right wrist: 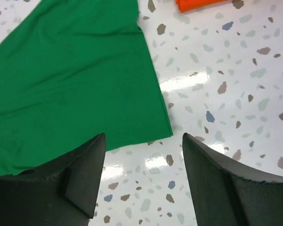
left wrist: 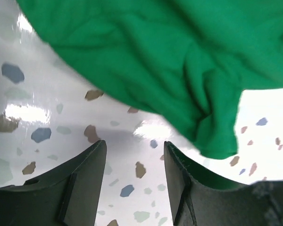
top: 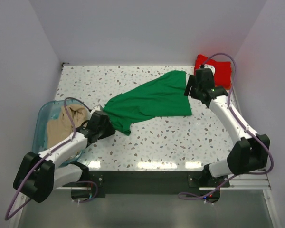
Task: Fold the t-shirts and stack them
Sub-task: Flatten the tshirt out
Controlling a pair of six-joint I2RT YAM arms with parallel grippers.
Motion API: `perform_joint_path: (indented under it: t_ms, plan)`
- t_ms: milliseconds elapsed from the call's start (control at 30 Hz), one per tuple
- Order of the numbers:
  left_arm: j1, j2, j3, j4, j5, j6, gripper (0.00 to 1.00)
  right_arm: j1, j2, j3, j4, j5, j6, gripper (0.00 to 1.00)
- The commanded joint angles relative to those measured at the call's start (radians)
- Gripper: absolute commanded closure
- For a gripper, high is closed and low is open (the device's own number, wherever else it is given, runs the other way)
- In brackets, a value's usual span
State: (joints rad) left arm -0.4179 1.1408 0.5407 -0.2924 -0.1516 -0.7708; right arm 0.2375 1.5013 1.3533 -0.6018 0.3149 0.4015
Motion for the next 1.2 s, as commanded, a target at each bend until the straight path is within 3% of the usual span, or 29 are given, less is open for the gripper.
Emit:
perform_joint_path:
  t_ms: [0, 233, 567, 700, 900, 967, 1033, 1167]
  plan:
    - [-0.034, -0.033, -0.073, 0.157, -0.042, -0.087, 0.43, 0.003, -0.111, -0.184, 0.157, -0.08, 0.054, 0.31]
    - [-0.124, 0.06, -0.054, 0.222, -0.078, -0.113, 0.36, 0.017, -0.19, -0.388, 0.244, -0.141, 0.094, 0.32]
    - [-0.13, 0.181, 0.011, 0.174, -0.255, -0.166, 0.4, 0.042, -0.174, -0.462, 0.304, -0.139, 0.102, 0.33]
    - [-0.134, 0.267, 0.066, 0.171, -0.282, -0.168, 0.43, 0.04, -0.093, -0.465, 0.329, -0.117, 0.1, 0.32]
    - [-0.136, 0.347, 0.13, 0.122, -0.319, -0.16, 0.61, 0.042, 0.049, -0.376, 0.327, -0.096, 0.097, 0.31]
    - [-0.134, 0.347, 0.136, 0.095, -0.33, -0.159, 0.76, 0.04, 0.085, -0.341, 0.317, -0.085, 0.097, 0.31]
    - [-0.136, 0.32, 0.131, 0.075, -0.347, -0.159, 0.87, 0.04, 0.103, -0.318, 0.297, -0.054, 0.088, 0.31]
    - [-0.134, 0.197, 0.096, 0.004, -0.367, -0.159, 0.98, 0.039, 0.157, -0.244, 0.26, 0.021, 0.06, 0.3]
